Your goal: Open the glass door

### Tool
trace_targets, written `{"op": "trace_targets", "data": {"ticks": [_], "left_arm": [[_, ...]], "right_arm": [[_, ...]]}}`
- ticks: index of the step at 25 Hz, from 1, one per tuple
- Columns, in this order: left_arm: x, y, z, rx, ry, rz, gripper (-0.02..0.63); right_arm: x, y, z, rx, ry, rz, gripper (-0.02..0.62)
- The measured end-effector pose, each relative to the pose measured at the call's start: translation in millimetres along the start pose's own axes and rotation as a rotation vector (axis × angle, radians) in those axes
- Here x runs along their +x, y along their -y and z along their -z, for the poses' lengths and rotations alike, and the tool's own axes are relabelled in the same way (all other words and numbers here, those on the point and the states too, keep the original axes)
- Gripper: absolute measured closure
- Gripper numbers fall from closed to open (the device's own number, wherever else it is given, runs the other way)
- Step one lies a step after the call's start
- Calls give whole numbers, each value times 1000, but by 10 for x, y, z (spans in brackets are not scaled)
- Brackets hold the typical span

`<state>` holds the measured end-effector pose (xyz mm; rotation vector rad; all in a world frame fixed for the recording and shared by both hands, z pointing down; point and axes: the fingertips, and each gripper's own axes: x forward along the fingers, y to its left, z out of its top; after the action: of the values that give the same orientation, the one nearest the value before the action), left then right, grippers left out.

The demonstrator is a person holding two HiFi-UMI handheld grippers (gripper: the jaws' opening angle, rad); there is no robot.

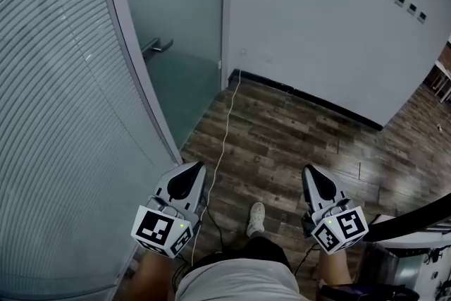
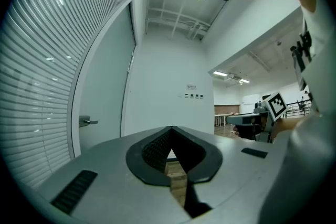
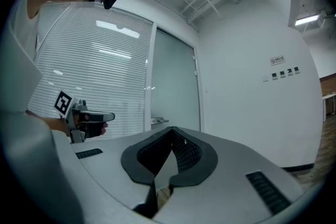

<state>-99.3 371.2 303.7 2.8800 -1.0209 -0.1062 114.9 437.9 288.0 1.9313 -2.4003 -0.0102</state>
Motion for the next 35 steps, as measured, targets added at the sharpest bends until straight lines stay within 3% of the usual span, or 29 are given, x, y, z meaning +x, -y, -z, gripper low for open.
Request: {"op": "trace_targets", "data": {"ticks": [11, 25, 35], "left_arm": [[853, -492, -6, 14, -1, -56, 606], [2617, -784, -31, -15, -20, -197, 606], [3063, -1320, 114, -17, -45, -274, 606]], "right_arm": [[923, 614, -72, -6, 63, -57, 595], [2157, 2404, -181, 36, 56, -143, 595], [3056, 2537, 49, 57, 12, -255, 595]]}}
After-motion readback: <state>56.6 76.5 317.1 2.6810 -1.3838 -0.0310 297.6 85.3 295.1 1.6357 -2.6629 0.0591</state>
